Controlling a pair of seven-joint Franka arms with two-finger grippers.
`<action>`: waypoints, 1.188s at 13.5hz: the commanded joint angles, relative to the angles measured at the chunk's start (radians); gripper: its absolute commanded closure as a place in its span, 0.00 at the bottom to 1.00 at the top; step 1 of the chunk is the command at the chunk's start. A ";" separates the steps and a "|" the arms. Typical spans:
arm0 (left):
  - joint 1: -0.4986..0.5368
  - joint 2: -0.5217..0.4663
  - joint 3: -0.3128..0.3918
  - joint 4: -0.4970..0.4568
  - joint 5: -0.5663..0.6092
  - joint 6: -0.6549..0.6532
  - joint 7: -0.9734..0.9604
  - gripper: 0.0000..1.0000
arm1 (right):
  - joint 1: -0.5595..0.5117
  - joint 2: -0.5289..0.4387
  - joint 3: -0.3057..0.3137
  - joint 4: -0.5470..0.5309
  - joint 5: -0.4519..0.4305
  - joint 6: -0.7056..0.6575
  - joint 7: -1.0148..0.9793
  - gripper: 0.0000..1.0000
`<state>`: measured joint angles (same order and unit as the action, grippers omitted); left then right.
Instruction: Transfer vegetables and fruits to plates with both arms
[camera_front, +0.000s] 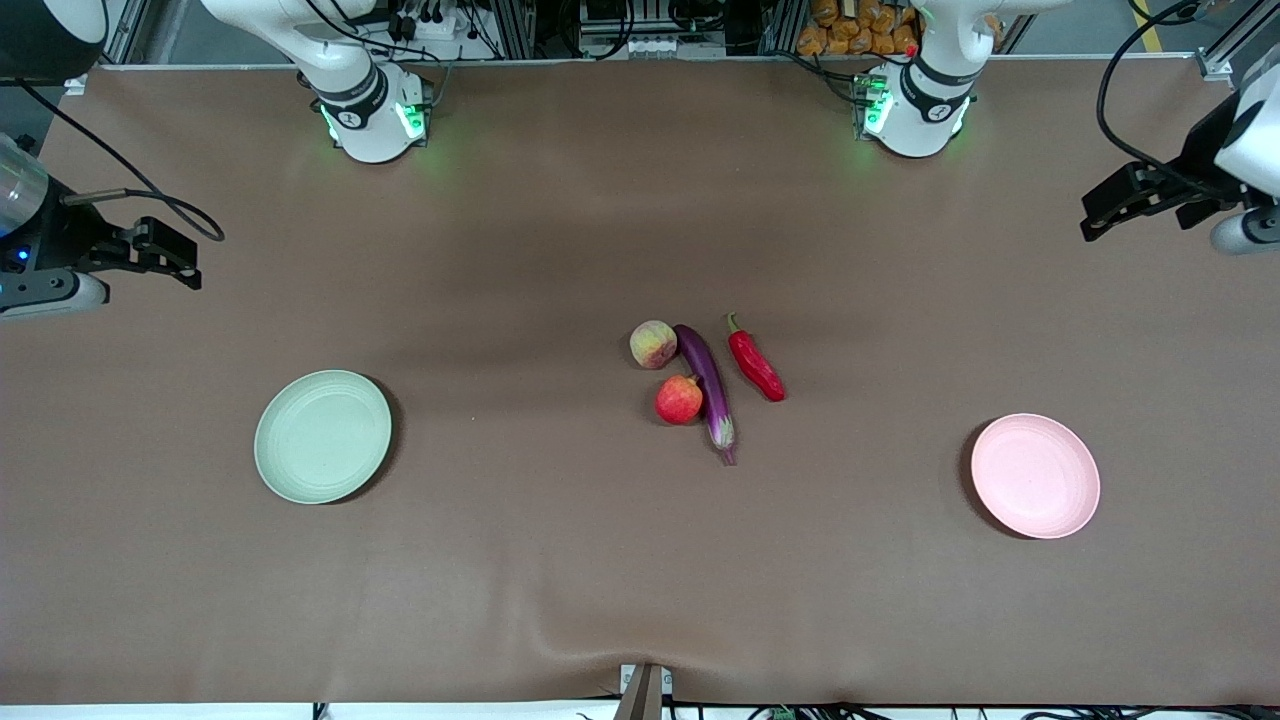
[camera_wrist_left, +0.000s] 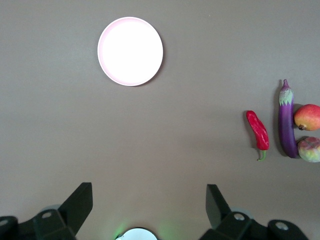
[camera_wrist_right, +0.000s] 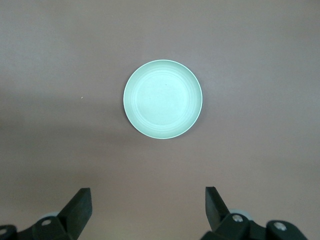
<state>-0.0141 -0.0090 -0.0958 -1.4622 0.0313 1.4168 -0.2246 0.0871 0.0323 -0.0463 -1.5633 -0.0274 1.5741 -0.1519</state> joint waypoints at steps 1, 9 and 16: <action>-0.014 -0.014 0.024 0.005 0.002 -0.033 0.025 0.00 | -0.004 -0.031 0.008 -0.018 -0.026 0.014 -0.028 0.00; -0.014 0.000 0.018 0.016 -0.002 -0.039 0.037 0.00 | -0.041 0.017 0.003 0.135 -0.011 -0.120 -0.026 0.00; -0.007 0.015 0.019 0.017 -0.007 -0.035 0.037 0.00 | -0.043 0.017 0.003 0.135 0.043 -0.114 -0.006 0.00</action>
<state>-0.0233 0.0066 -0.0813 -1.4557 0.0307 1.3913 -0.2126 0.0670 0.0398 -0.0560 -1.4511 -0.0137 1.4695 -0.1625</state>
